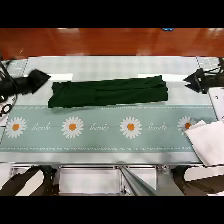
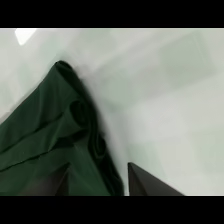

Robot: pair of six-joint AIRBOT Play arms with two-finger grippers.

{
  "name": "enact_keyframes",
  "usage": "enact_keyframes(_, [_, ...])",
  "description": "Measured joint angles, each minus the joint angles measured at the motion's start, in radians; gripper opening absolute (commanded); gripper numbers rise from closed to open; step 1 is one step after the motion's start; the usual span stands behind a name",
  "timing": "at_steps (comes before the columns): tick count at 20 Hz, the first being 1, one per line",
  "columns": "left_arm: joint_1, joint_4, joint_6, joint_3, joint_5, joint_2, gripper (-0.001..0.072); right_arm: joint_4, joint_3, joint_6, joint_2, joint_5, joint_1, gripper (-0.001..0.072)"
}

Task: Fold the shirts.

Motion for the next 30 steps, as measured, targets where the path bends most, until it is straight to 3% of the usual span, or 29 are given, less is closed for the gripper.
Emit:
enact_keyframes(6, [-0.082, 0.015, -0.019, -0.139, 0.104, 0.062, 0.0499, 0.119, -0.051, -0.054, -0.108, -0.041, 0.053, 0.0423])
enact_keyframes(14, [-0.097, -0.012, -0.023, -0.161, 0.124, 0.007, 0.0499, 0.176, -0.024, -0.067, -0.196, -0.043, 0.152, 0.0406])
enact_keyframes(15, [-0.098, -0.014, -0.023, -0.161, 0.126, 0.004, 0.0499, 0.175, -0.011, -0.064, -0.205, -0.044, 0.170, 0.0336])
enact_keyframes(17, [-0.098, -0.019, -0.023, -0.162, 0.126, 0.001, 0.0498, 0.146, 0.019, -0.055, -0.220, -0.063, 0.207, 0.0022])
enact_keyframes(18, [-0.098, -0.019, -0.023, -0.161, 0.127, 0.000, 0.0496, 0.134, 0.035, -0.048, -0.223, -0.065, 0.222, 0.0022])
enact_keyframes(19, [-0.098, -0.020, -0.023, -0.162, 0.126, -0.001, 0.0374, 0.130, 0.056, -0.045, -0.226, -0.069, 0.234, 0.0022])
enact_keyframes(20, [-0.098, -0.027, -0.023, -0.162, 0.126, -0.002, 0.0034, 0.128, 0.079, -0.043, -0.225, -0.056, 0.243, 0.0021])
enact_keyframes(26, [-0.185, -0.070, 0.016, -0.127, 0.106, -0.057, 0.0023, -0.056, 0.135, -0.003, -0.094, 0.051, 0.255, 0.0021])
enact_keyframes(30, [-0.342, -0.083, 0.020, 0.039, 0.108, -0.236, 0.0023, -0.164, 0.141, 0.016, 0.086, 0.130, 0.256, 0.0021])
